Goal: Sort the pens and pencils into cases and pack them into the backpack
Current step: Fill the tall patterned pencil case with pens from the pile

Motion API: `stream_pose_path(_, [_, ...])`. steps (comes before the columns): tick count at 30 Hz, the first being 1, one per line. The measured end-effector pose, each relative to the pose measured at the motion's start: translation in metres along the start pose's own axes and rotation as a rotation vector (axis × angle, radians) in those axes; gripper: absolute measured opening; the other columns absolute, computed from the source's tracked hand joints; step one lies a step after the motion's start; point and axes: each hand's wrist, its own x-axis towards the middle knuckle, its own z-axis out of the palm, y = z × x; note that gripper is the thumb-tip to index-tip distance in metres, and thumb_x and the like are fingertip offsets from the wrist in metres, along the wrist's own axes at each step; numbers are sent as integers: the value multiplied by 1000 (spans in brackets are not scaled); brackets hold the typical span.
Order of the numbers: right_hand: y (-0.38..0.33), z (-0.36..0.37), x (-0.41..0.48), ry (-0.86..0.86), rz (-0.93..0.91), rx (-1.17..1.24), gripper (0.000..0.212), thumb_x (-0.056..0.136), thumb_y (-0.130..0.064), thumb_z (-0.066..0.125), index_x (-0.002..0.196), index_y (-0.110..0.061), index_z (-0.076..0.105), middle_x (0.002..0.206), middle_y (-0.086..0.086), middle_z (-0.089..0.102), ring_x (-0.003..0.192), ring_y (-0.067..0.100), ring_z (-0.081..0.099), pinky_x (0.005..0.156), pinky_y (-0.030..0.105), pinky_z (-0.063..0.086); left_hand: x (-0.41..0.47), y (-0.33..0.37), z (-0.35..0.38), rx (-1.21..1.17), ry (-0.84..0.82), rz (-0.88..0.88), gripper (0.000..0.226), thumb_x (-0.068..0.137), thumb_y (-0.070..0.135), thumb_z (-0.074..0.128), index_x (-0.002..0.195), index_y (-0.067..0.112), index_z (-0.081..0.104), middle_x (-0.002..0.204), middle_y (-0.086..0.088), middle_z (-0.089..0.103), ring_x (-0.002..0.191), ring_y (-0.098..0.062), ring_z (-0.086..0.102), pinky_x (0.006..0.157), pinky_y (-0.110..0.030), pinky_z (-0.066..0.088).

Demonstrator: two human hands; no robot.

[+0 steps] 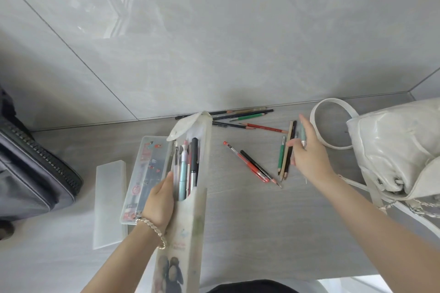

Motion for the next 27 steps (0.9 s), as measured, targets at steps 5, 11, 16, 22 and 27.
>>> stream_pose_path(5, [-24,-1,-9,-197,101,338,20,92,-4,36,88,-22,46,100,9,66,68,8,68,58,24,43,0,4,2,49,83,107,45,98,34,31,85,5,63,77,-1,58,74,-13,51,68,-11,40])
stream_pose_path(11, [-42,7,-21,-479,217,-167,45,96,-47,26,77,-18,54,57,1,60,65,12,50,64,26,35,-7,19,1,126,119,248,47,99,24,33,53,15,30,53,3,31,53,-16,30,51,-26,27])
stream_pose_path(16, [-37,42,-24,-289,-42,-557,23,94,-16,39,96,-4,59,89,14,63,82,30,58,66,32,43,-10,20,0,148,138,283,47,99,21,33,52,15,30,53,3,32,52,-12,31,47,-15,30])
stream_pose_path(22, [-13,69,-28,-320,2,-1027,23,92,-19,48,110,-10,58,106,8,65,96,30,63,66,29,41,-12,14,-3,135,144,304,48,99,19,33,51,15,32,50,5,32,51,-12,30,45,-12,31])
stream_pose_path(27, [-8,66,-29,-314,-42,-917,21,86,-30,55,95,-11,58,92,7,54,87,29,61,63,29,40,-15,16,-4,137,135,289,49,99,19,33,50,20,32,49,7,32,50,-10,31,49,-23,25])
